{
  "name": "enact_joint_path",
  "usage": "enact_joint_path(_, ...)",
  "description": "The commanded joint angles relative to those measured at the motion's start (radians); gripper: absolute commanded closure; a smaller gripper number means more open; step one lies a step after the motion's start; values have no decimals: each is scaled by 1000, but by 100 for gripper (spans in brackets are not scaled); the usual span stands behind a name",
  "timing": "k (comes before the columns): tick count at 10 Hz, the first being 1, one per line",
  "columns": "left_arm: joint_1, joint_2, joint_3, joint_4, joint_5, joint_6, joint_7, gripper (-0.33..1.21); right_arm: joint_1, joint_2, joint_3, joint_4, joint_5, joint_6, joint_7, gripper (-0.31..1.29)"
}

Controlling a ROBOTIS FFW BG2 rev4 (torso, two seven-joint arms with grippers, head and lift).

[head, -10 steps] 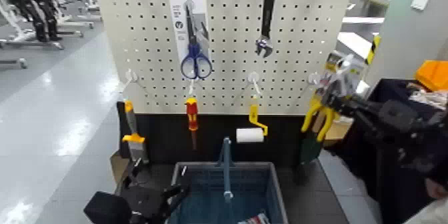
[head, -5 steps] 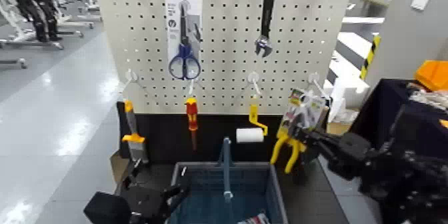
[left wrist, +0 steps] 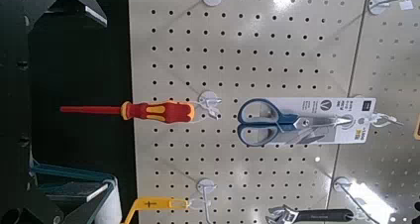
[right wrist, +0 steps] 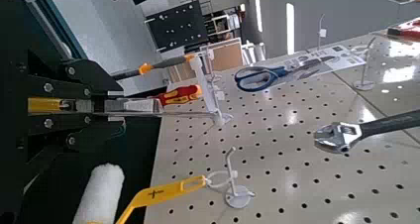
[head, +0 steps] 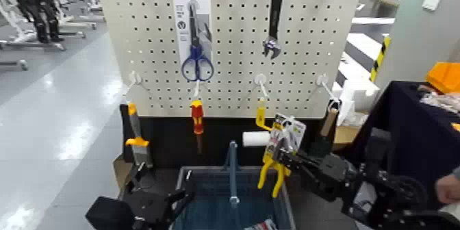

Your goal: Put the yellow pliers into the crate.

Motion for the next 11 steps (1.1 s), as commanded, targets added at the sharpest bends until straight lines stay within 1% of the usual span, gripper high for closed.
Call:
enact_joint_path(1,0,-1,0,-1,-1,-1,0,14,-22,-1,36,78,42,-39,4,114)
enact_joint_path(3,0,-3,0,-3,-1,-1,0,14,-39,-8,70,155,46,-73,7,114)
enact_joint_path(4,0,-5,0,-3,-1,-1,0,14,-45,-12,84,181,57,-78,8,114)
enact_joint_path(5,0,-8,2,-3,-1,-1,-2,14,-48,-16,99,205,59,-82,11,114)
enact_joint_path(10,0,-12,9,-3,-1,-5,-9,14,-69,-28,133,276,77,-90,21,114)
enact_joint_path(11,0,-12,9,-3,-1,-5,-9,14,-73,-30,134,288,82,-92,22,114)
